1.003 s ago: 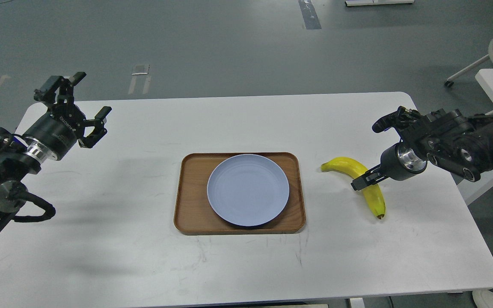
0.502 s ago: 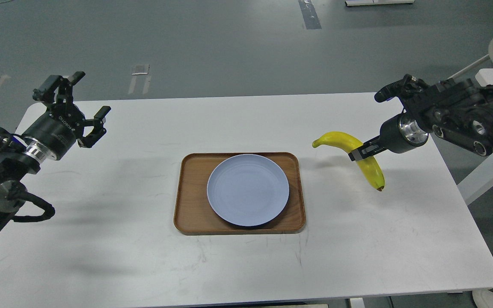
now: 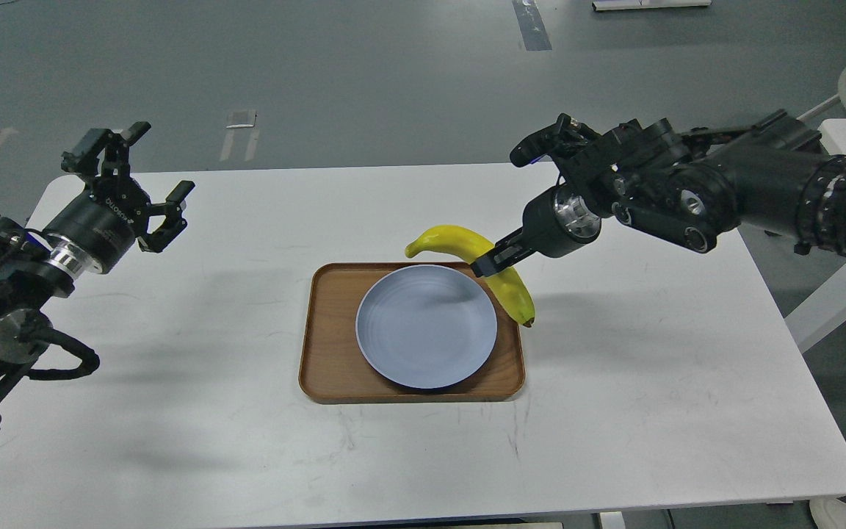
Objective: Place banana on plate with both arms
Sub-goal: 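Lift the banana with the right gripper and carry it over the plate, then lower the banana onto the plate and open the right gripper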
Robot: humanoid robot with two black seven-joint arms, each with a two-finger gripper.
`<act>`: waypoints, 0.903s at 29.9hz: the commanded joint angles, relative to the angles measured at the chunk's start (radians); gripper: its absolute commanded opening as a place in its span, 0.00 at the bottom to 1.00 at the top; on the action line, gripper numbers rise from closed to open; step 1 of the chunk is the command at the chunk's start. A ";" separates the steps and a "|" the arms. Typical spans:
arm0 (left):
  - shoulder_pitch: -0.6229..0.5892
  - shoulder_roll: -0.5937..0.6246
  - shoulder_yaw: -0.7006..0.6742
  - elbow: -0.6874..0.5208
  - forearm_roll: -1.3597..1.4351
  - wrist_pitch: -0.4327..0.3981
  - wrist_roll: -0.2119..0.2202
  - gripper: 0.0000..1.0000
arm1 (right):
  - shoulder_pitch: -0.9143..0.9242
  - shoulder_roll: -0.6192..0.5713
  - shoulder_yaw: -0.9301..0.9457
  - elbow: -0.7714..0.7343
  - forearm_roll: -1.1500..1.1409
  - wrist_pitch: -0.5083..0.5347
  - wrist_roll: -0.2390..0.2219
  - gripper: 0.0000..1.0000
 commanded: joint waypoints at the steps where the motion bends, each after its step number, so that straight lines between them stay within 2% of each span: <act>1: -0.002 0.001 -0.001 0.000 0.000 0.000 0.000 0.98 | -0.017 0.068 -0.025 -0.036 0.019 0.000 0.000 0.10; 10: 0.000 0.008 -0.001 0.000 0.000 0.000 0.000 0.98 | -0.081 0.082 -0.031 -0.068 0.020 0.000 0.000 0.21; 22: 0.000 0.001 -0.001 0.000 0.000 0.000 0.000 0.98 | -0.081 0.082 -0.031 -0.083 0.155 0.000 0.000 0.27; 25: 0.000 0.002 -0.001 0.000 0.001 0.000 0.000 0.99 | -0.084 0.082 -0.033 -0.089 0.157 0.000 0.000 0.38; 27: -0.002 0.004 -0.001 0.000 0.001 0.000 0.000 0.99 | -0.090 0.082 -0.034 -0.091 0.157 0.000 0.000 0.56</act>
